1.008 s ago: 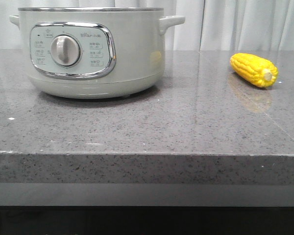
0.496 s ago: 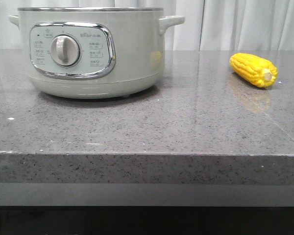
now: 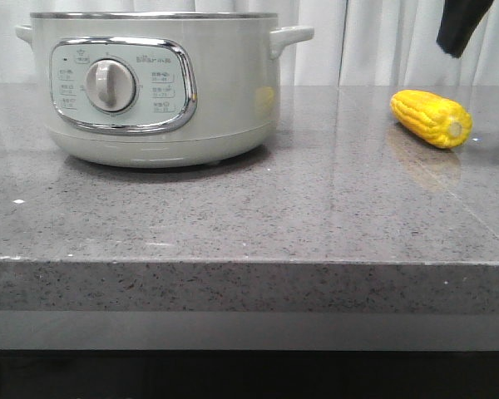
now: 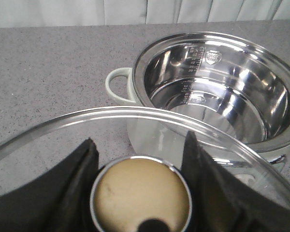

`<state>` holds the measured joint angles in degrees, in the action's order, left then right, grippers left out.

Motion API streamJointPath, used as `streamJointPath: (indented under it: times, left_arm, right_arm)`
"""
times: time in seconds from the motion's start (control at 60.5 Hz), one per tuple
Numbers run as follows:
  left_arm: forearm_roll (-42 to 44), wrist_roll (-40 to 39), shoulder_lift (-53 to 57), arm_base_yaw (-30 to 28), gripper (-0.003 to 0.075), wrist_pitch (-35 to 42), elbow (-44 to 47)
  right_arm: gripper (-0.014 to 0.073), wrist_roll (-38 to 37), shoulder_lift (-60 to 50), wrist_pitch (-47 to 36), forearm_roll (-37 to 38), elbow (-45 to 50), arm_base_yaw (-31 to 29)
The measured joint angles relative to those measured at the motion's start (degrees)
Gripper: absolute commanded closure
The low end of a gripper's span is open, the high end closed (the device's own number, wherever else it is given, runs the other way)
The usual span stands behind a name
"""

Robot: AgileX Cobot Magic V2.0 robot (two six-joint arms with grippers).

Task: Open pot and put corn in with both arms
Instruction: 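Lower the right gripper over the yellow corn cob and grasp it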

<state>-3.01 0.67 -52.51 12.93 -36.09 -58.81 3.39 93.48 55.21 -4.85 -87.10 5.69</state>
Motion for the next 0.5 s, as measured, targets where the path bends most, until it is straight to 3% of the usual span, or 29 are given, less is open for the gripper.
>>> streamJointPath:
  times: [0.281, 0.496]
  left_arm:
    - [1.4, 0.0, -3.5, 0.0, 0.0460, 2.6, -0.4]
    - [1.4, 0.0, -1.6, 0.0, 0.0460, 2.7, -2.3]
  right_arm:
    - [0.0015, -1.4, 12.1, 4.7, 1.2, -11.4, 0.0]
    - [0.0015, -1.4, 17.0, 5.6, 1.2, -15.0, 0.0]
